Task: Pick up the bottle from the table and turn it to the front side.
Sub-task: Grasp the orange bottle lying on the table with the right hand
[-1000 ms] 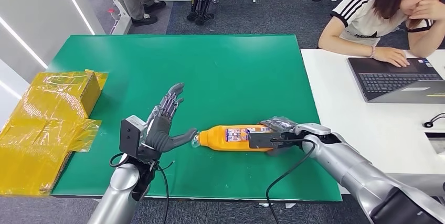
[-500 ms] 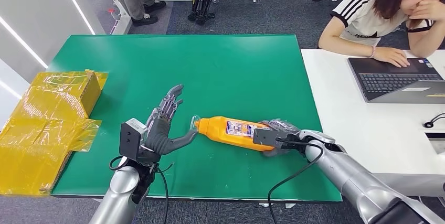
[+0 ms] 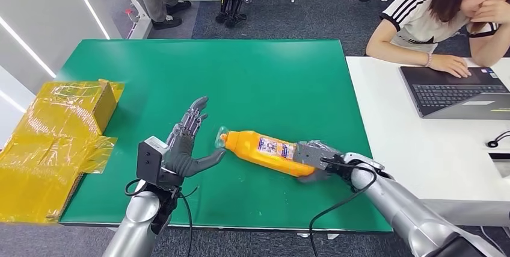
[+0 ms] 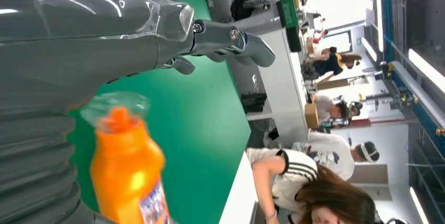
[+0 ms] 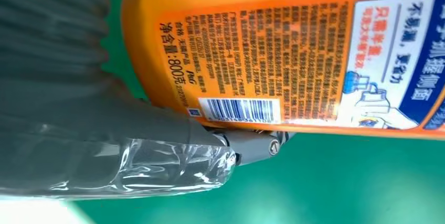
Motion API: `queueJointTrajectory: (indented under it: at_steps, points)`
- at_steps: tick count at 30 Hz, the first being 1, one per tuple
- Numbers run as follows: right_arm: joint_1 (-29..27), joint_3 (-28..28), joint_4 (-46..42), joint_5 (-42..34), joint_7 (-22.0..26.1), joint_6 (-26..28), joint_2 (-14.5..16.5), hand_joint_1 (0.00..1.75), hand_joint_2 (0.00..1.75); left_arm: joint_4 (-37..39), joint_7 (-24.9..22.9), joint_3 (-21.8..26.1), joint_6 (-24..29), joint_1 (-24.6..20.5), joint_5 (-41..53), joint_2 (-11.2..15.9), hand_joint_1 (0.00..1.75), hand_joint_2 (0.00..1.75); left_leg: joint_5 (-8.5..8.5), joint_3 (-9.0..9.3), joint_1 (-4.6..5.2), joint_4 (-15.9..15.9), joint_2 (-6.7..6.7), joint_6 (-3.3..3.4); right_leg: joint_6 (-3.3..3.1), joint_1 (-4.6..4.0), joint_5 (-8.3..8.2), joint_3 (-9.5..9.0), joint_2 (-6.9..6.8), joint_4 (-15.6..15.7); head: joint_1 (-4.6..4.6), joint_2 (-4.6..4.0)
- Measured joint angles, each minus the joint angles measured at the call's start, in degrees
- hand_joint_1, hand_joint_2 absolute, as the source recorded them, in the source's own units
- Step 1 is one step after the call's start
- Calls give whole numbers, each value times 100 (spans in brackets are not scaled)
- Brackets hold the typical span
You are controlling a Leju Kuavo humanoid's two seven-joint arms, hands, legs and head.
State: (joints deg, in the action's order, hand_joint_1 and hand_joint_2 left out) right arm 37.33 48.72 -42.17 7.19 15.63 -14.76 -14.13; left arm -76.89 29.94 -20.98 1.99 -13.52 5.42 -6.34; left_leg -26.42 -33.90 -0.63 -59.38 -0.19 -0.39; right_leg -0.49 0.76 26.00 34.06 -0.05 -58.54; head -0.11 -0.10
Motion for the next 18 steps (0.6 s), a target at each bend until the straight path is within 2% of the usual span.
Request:
queueJointTrajectory:
  at_steps: [3,6,13,18]
  points:
    - [-556,-573,-303,-845,410,85,22,175,175,-53,81,11,256,66,173,13,0,175,0,-12,0,0,-11,0,2,0,4,8,-8,0,-1,0]
    - [-1246,-1203,-838,-1344,620,217,60,175,175,-132,143,38,477,141,363,39,0,175,-2,-23,0,1,-21,1,8,-1,12,15,-17,0,0,-1]
    - [-2584,-2352,-2056,-1841,901,559,107,175,175,-359,205,141,719,342,598,117,0,175,-5,-41,1,2,-30,4,9,0,17,28,-25,2,1,0]
    - [-3264,-2879,-3043,-1560,1100,1051,359,175,175,-443,96,148,572,373,668,167,0,175,-6,-38,1,1,-25,6,9,0,17,29,-21,2,0,0]
